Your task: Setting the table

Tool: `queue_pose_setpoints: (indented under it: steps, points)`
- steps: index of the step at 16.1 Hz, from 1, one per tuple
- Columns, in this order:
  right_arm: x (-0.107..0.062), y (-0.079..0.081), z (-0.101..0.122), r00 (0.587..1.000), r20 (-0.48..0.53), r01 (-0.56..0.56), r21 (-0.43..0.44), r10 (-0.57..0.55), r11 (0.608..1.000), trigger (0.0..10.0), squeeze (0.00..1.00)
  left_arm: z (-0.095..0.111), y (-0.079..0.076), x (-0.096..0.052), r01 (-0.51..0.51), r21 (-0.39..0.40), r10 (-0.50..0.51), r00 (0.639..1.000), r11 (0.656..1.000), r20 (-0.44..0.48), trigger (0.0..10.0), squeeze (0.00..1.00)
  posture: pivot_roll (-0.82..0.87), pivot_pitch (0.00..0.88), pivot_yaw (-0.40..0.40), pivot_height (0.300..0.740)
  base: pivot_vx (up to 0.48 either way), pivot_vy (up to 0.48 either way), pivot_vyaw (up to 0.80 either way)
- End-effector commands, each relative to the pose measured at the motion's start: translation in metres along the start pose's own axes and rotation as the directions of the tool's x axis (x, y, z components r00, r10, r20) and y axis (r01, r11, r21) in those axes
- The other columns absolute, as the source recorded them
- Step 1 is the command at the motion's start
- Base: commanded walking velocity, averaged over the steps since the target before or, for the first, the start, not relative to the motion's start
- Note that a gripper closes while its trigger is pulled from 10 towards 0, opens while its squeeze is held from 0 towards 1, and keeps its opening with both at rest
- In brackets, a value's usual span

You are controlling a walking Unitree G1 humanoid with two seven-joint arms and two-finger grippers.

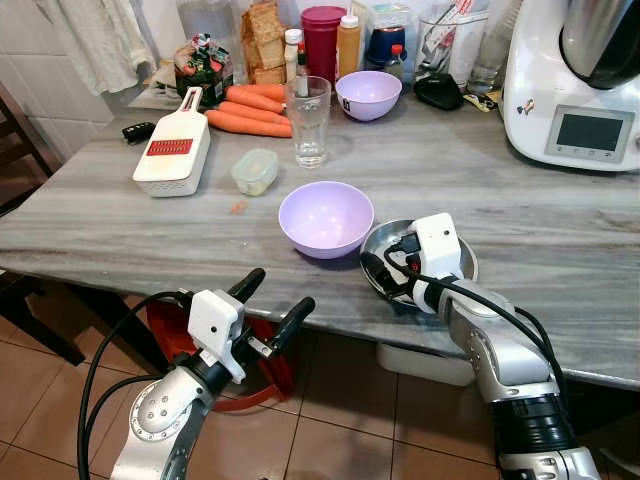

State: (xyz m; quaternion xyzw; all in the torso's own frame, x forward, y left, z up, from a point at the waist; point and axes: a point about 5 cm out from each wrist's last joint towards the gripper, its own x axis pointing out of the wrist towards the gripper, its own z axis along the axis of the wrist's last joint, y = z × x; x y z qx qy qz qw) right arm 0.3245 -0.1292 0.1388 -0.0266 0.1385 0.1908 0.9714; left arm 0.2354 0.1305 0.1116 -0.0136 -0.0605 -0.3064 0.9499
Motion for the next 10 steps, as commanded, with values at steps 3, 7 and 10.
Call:
queue_pose_setpoints:
  steps: [3, 7, 10]
  points:
    - [-0.014, -0.011, 0.014, 0.991, 0.123, 0.050, 0.040, -0.054, 0.998, 10.0, 0.00, 0.006, 0.002, 0.002, -0.024, 0.019, 0.024, 1.000, 1.000, 0.015, 10.0, 0.00, -0.06, 0.089, 0.038, 0.740, 0.000, 0.000, 0.00]
    - [-0.036, -0.025, 0.017, 0.951, 0.253, 0.184, 0.005, -0.179, 0.983, 10.0, 0.00, 0.011, 0.020, 0.003, -0.206, 0.057, 0.203, 0.978, 0.977, 0.055, 10.0, 0.00, -0.07, 0.076, 0.040, 0.740, 0.000, 0.000, 0.00]
    - [-0.045, -0.024, 0.017, 0.929, 0.314, 0.210, -0.011, -0.196, 0.978, 10.0, 0.00, 0.007, 0.028, 0.000, -0.295, 0.067, 0.294, 0.955, 0.953, 0.034, 10.0, 0.00, -0.07, 0.072, 0.039, 0.740, 0.000, 0.000, 0.00]
